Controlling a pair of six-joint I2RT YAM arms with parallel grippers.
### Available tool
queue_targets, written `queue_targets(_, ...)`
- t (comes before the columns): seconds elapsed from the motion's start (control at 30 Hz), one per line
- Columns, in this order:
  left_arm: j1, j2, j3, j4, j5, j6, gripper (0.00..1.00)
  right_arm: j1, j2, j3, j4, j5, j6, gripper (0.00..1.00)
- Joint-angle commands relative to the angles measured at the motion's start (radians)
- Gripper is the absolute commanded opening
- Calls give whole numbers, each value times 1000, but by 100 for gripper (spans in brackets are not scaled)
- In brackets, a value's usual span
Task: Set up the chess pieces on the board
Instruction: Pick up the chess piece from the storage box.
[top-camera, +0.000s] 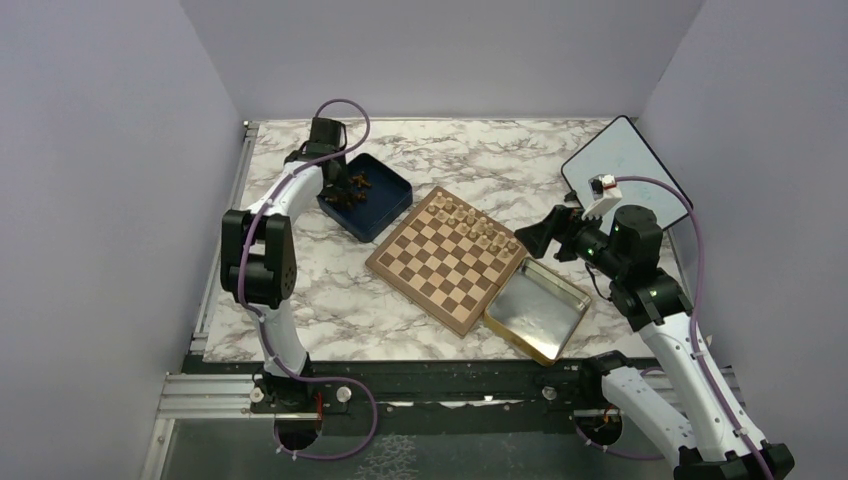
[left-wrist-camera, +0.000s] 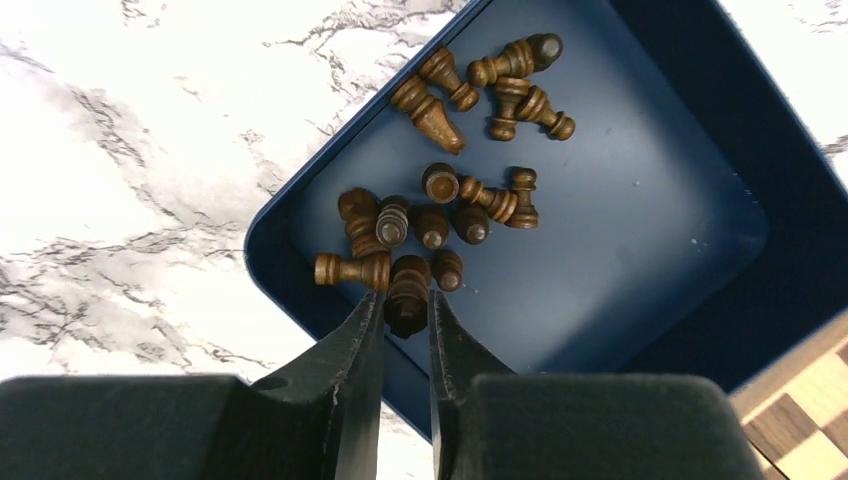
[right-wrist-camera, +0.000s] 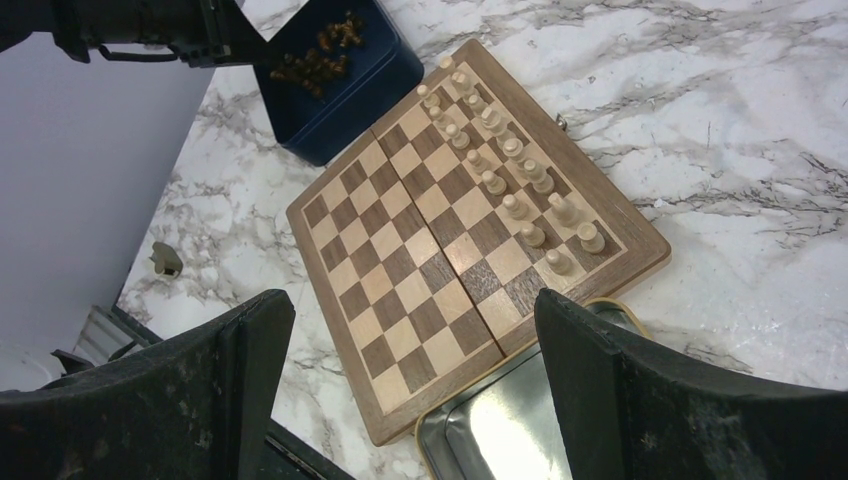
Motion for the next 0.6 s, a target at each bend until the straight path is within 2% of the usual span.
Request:
queue_targets(0.0,0,-84,55,-29,26,7,13,5,-13,-14,23,5,-8,96)
queue_targets(0.57,-94,-259,16,-128,102,-11,12,5,-7,-8,-57,33,23,94)
